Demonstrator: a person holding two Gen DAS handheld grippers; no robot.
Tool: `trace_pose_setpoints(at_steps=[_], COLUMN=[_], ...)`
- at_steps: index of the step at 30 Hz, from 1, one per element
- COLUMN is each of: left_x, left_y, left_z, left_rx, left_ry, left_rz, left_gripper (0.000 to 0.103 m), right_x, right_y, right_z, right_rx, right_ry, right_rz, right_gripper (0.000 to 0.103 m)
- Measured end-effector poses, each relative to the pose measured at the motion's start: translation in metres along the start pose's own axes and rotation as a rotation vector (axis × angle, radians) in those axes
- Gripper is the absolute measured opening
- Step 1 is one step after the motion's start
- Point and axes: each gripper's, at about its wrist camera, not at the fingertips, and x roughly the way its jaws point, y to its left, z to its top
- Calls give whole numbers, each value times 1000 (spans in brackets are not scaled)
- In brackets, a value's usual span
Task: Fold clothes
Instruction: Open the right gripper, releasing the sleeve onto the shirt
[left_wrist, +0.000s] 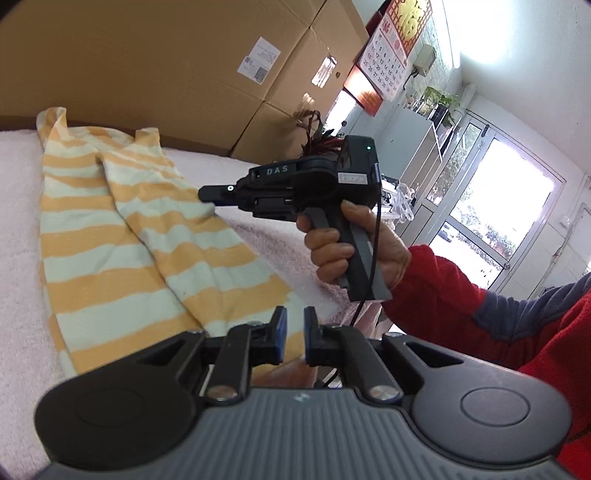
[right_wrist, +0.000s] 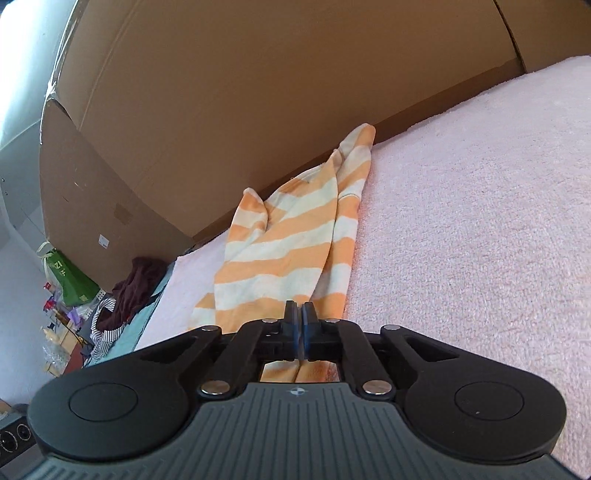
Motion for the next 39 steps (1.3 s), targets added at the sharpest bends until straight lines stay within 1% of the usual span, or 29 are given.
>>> trace_pose_setpoints(at_steps=[1,3,4,5,6,7,8,9,12,13,16,17,18,19,20,21,23,24,25,27,29,30,31,33,36,39], left_x=[-2,-6,-7,-6,-6,-5,-3,-3,-5,-5,-1,0,1,1,-1,-3,-3,-2,-1,1,-4,-8,-13,-21,-21,-13], left_y=[0,2,3,4,6,8,10,13,21,22,19,18,17,16,14,11,3,-1,-3,-5,-5,-4,-3,-1,6,4], left_z=[-1,-2,-2,-2,-3,-4,-5,-7,-11,-12,-12,-11,-10,-9,-8,-7,-8,-8,-10,-11,-12,-13,-13,-14,-14,-15], left_rx=[0,-4,-6,-10,-15,-25,-38,-56,-116,-123,-101,-94,-90,-92,-92,-91,-58,-39,-22,0,15,17,18,20,-14,-13], left_ry=[-2,-21,-28,-30,-29,-29,-28,-27,-46,-51,-61,-64,-63,-58,-57,-57,-46,-39,-28,-8,-13,-27,-41,-70,-67,-50], left_rz=[11,27,32,38,46,58,72,77,56,51,58,62,62,48,25,2,-15,-21,-8,41,82,100,120,159,155,136], left_gripper=[26,37,37,37,42,52,56,58,58,55,50,48,38,27,24,24,24,25,25,25,27,35,48,57,57,56], right_x=[-3,-7,-7,-6,-6,-6,-8,-11,-17,-17,-17,-16,-15,-14,-16,-20,-29,-34,-36,-39,-50,-57,-67,-86,-113,-117], right_y=[0,0,0,0,-3,-5,-5,-5,2,3,7,8,10,11,10,8,7,7,7,8,11,13,15,19,27,32], right_z=[-2,-7,-9,-11,-11,-11,-11,-12,-16,-19,-26,-26,-26,-26,-25,-25,-26,-27,-29,-36,-47,-54,-63,-79,-106,-123], right_rx=[6,-1,-9,-11,14,41,60,79,15,5,-23,-30,-36,-42,-23,-3,15,23,26,14,-14,-32,-52,-87,-130,-141], right_ry=[0,-6,-8,-10,-9,-8,-9,-10,-14,-12,-15,-12,-8,-5,-13,-21,-45,-57,-54,-36,-21,-11,0,20,43,69], right_rz=[6,-3,-12,-12,2,17,41,66,60,59,54,36,18,-1,14,31,61,76,73,46,70,91,105,133,151,142], right_gripper=[4,4,4,8,14,20,32,37,38,38,36,22,2,3,3,2,3,7,10,29,29,29,29,29,29,29])
